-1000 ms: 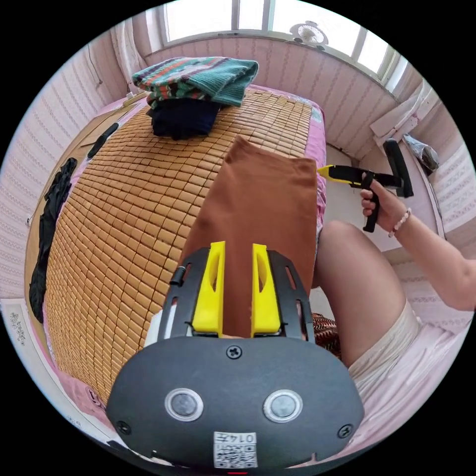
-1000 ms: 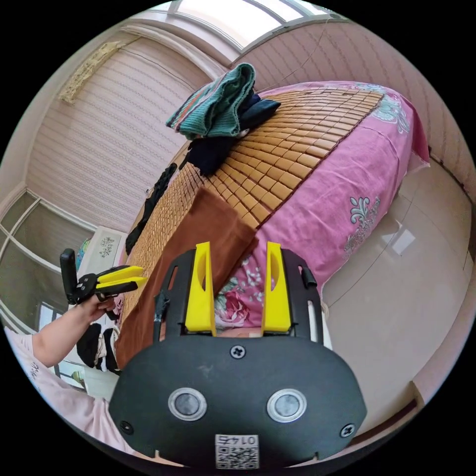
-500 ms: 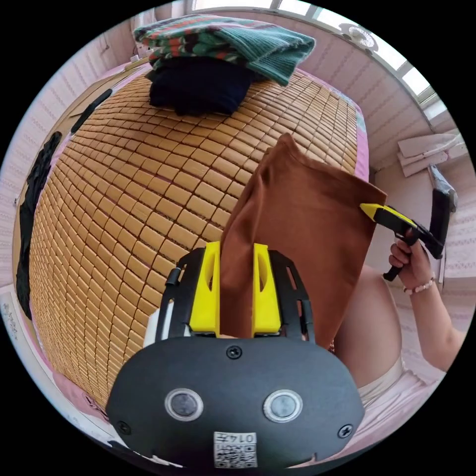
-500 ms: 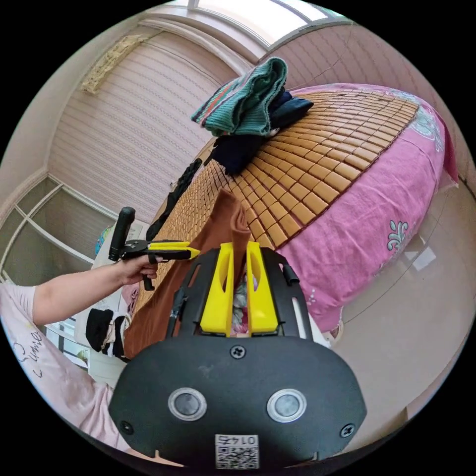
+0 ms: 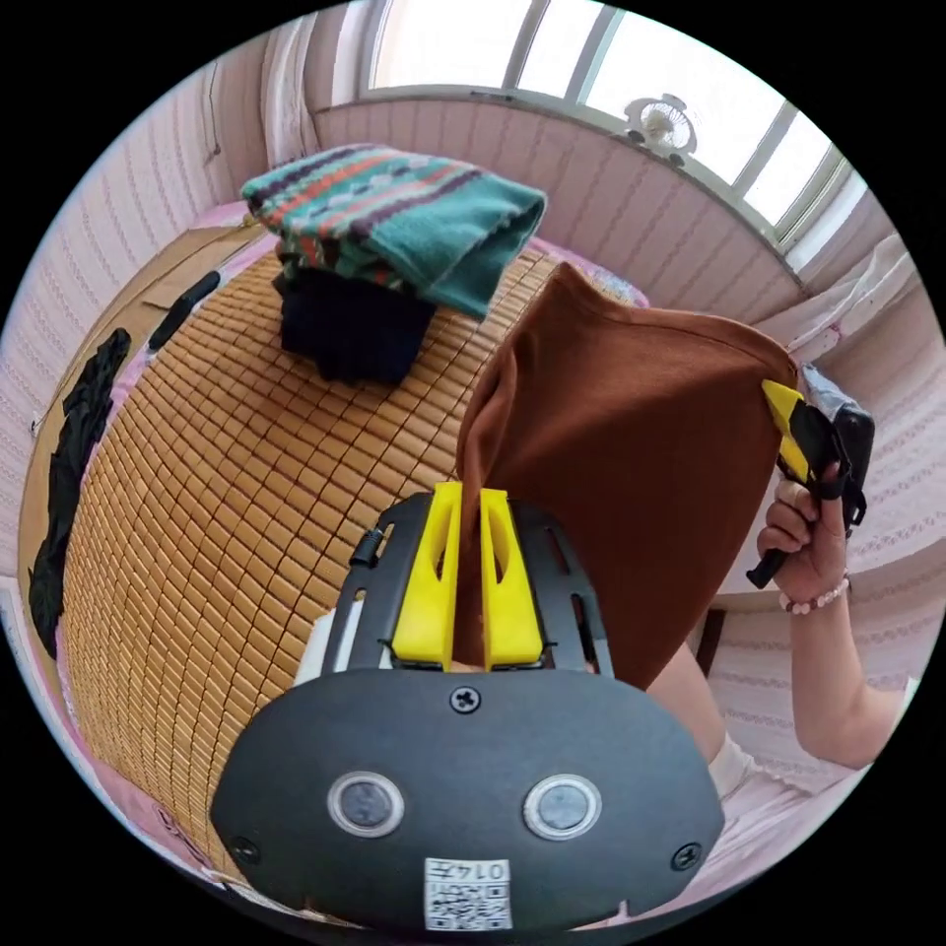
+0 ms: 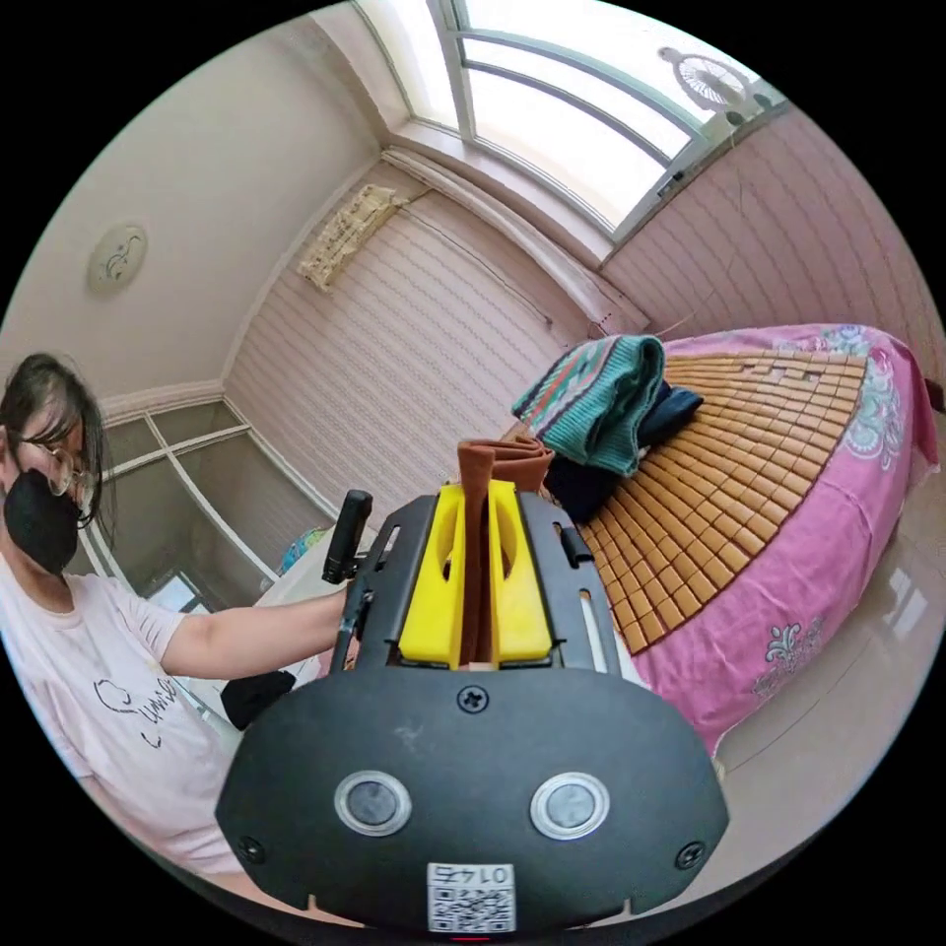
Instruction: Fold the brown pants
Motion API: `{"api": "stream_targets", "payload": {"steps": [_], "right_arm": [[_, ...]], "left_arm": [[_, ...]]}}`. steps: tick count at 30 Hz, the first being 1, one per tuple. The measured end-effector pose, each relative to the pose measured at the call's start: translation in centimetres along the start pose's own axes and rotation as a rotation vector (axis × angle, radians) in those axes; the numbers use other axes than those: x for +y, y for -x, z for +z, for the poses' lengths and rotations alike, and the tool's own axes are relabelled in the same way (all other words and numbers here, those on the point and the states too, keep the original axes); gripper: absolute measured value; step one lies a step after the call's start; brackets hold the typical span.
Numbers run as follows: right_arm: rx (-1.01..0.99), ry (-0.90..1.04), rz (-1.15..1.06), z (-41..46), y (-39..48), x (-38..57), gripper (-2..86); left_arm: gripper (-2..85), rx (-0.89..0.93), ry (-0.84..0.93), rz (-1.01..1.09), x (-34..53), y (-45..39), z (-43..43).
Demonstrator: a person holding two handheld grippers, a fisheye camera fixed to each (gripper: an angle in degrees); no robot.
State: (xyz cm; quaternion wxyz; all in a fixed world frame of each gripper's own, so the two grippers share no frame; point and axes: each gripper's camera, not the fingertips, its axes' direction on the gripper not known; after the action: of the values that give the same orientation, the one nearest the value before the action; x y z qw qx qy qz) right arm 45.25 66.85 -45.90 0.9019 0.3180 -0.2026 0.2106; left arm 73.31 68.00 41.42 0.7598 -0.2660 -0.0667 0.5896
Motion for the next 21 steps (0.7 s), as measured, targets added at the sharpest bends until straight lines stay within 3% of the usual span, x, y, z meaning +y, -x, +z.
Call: {"api": "stream_targets", "payload": {"steps": [6, 11, 14, 16, 19, 21], "right_arm": [[-0.166, 0.05, -0.237, 0.1, 11.0, 0.8, 3.5], [-0.51, 0.251, -0.425, 9.1, 24.2, 7.3, 3.8], [-0.673, 0.455, -0.605, 16.1, 34.3, 13.4, 4.4], [-0.728, 0.591, -0.681, 20.7, 40.2, 18.7, 5.2], [-0.69, 0.825, -0.737, 28.2, 47.0, 30.3, 7.0], [-0.654, 1.001, -0.707, 31.9, 48.1, 37.3, 6.1]], "left_arm": [[3.3, 0.001, -0.164, 0.043, 3.6, 0.0, -12.8], [2.1, -0.04, -0.257, -0.072, 14.1, 6.6, -24.5], [0.4, -0.169, -0.287, -0.145, 23.8, 10.4, -32.1], [1.0, -0.252, -0.339, -0.306, 33.5, 14.2, -38.4], [4.4, -0.343, -0.414, -0.605, 48.5, 19.0, -45.4], [5.4, -0.427, -0.372, -0.793, 57.8, 20.9, -47.6]]}}
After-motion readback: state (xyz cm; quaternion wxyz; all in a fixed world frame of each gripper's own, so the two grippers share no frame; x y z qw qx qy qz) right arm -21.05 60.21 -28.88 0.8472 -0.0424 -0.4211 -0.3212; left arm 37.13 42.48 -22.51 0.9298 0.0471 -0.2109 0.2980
